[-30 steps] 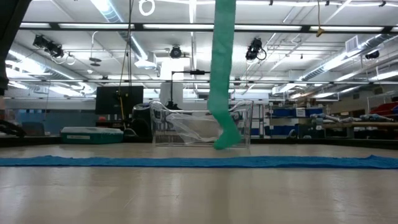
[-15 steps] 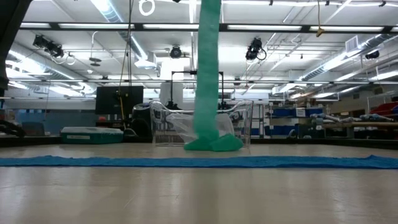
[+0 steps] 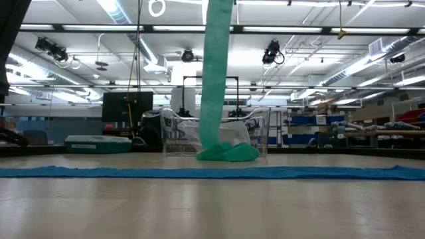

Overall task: Roll bandage
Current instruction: Roll the green bandage

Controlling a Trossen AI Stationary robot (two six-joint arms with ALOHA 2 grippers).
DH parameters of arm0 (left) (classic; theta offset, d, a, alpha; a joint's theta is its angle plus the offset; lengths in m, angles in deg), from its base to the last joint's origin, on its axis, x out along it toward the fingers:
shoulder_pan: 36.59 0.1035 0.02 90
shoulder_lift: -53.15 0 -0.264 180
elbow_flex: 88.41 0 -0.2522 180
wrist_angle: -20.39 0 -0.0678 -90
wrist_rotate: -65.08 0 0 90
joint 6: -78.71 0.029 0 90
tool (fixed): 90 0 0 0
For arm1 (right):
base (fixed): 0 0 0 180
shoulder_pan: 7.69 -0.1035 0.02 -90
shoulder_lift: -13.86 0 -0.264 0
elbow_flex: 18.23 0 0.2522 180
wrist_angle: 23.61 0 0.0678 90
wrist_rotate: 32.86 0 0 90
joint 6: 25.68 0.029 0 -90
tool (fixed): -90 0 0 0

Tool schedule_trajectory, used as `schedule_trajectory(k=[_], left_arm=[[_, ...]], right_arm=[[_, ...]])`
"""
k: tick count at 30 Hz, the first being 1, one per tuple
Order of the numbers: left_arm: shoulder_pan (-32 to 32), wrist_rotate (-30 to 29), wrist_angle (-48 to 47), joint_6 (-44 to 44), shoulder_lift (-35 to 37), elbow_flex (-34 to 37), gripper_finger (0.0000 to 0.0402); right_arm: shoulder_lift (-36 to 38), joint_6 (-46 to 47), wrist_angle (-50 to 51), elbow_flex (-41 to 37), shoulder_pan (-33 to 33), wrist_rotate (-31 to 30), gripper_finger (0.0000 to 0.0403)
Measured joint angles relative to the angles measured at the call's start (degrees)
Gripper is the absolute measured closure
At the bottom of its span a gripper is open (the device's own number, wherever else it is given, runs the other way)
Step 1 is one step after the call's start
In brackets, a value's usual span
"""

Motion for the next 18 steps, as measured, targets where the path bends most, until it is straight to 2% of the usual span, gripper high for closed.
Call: schedule_trajectory(k=[13, 18], left_arm=[[-0.1, 1.5, 1.2, -7.4, 0.2, 0.0, 0.0390], [-0.1, 2.7, 4.8, -11.3, 0.2, 0.0, 0.0390]], right_arm=[[-1.5, -8.0, 0.1, 0.0, 0.0, -2.9, 0.0234], [-2.4, -11.3, -2.1, 0.0, 0.0, -3.3, 0.0234]])
